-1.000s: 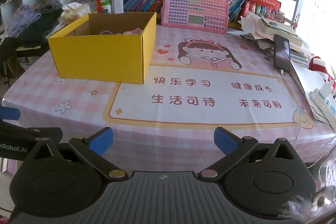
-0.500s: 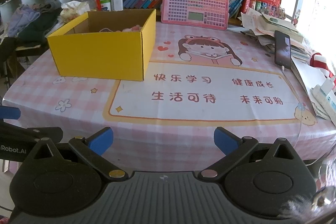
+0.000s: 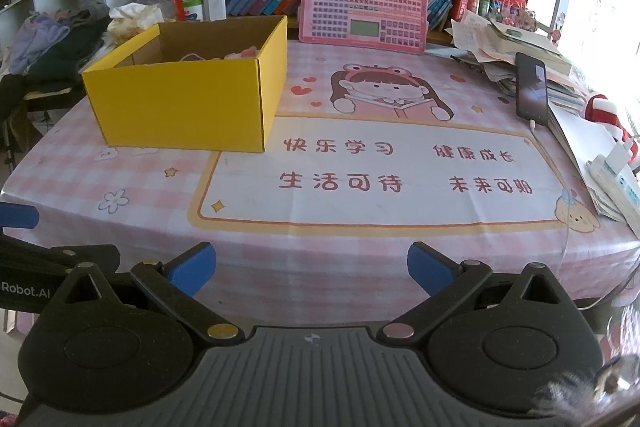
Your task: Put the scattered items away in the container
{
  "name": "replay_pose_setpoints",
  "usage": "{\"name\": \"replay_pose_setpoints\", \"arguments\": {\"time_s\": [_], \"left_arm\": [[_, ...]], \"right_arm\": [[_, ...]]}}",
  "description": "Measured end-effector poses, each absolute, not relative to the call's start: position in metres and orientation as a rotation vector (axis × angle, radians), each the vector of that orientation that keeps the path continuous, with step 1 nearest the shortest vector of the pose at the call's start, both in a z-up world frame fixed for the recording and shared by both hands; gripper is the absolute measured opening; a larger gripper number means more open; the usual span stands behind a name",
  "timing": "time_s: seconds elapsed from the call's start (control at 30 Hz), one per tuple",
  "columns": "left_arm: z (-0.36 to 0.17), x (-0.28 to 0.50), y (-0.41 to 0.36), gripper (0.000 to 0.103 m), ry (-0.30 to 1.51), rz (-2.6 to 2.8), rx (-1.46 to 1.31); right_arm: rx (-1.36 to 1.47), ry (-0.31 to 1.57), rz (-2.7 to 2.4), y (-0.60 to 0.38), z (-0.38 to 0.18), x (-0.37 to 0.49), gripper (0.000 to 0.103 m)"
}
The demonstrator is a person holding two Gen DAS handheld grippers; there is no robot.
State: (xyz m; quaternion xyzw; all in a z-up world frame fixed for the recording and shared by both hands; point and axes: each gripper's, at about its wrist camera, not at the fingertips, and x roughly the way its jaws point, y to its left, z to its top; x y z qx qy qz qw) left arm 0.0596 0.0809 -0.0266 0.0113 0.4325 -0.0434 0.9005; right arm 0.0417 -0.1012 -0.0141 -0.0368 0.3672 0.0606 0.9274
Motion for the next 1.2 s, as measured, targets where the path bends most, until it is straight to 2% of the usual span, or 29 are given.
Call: {"name": "replay_pose_setpoints", "arguments": {"time_s": [1.2], "left_arm": [[-0.0285,0.0606,0.0791,0.103,0.911,-0.072,0.019]], "right_arm": [[-0.076,0.769,0.124,-0.1025,-0.0169,0.0416,0.103]]}}
